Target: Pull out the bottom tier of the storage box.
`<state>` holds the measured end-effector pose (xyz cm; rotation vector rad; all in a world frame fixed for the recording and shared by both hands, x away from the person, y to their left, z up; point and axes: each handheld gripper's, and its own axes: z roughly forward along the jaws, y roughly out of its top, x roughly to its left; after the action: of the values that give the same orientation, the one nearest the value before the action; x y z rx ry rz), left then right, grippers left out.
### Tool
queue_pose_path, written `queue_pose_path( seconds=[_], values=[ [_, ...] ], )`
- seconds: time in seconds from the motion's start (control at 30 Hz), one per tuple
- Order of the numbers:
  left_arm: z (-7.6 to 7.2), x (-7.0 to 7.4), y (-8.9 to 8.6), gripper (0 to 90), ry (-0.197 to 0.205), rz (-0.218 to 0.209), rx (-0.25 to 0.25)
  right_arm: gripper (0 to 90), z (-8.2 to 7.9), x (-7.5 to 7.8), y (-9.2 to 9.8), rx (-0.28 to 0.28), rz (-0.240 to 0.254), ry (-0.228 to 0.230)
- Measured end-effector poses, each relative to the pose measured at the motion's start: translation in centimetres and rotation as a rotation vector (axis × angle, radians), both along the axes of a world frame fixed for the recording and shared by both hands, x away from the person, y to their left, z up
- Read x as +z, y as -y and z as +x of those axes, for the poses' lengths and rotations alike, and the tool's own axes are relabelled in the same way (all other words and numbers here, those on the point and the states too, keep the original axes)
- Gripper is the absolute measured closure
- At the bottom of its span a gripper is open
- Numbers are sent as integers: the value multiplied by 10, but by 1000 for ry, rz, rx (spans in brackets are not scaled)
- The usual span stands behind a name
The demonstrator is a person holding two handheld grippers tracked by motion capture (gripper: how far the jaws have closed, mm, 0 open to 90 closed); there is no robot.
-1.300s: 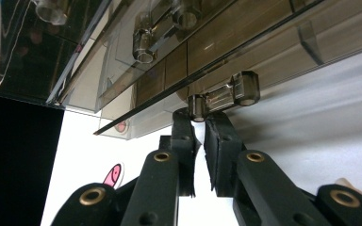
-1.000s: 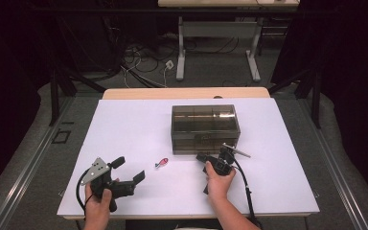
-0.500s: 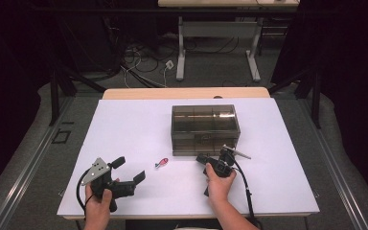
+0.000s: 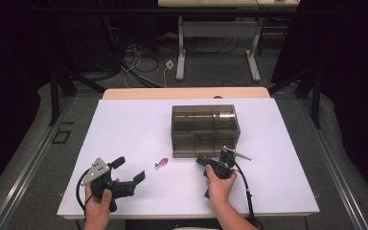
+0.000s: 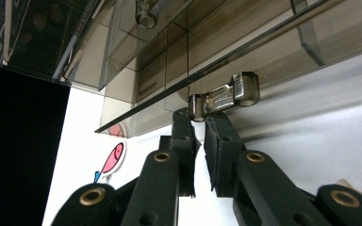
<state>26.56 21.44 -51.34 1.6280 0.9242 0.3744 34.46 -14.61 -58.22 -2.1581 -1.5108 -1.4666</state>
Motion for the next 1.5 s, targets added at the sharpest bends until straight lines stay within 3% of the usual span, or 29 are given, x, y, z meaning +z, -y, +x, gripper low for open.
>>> queue_pose_path(
  seconds=[0.77,1.03,1.13,1.43,1.5],
  values=[
    [-1,1,1,7,10,0,1,816,-3,0,-1,0,4,-21],
    [0,0,0,7,6,-5,3,705,-3,1,-2,14,9,-1],
    [0,0,0,7,8,-3,3,629,-7,7,-7,40,-50,17],
    [0,0,-1,7,3,-2,4,525,-12,15,-13,92,-84,32],
    [0,-1,-1,7,-3,1,8,511,-14,21,-14,110,-99,60]
  ],
)
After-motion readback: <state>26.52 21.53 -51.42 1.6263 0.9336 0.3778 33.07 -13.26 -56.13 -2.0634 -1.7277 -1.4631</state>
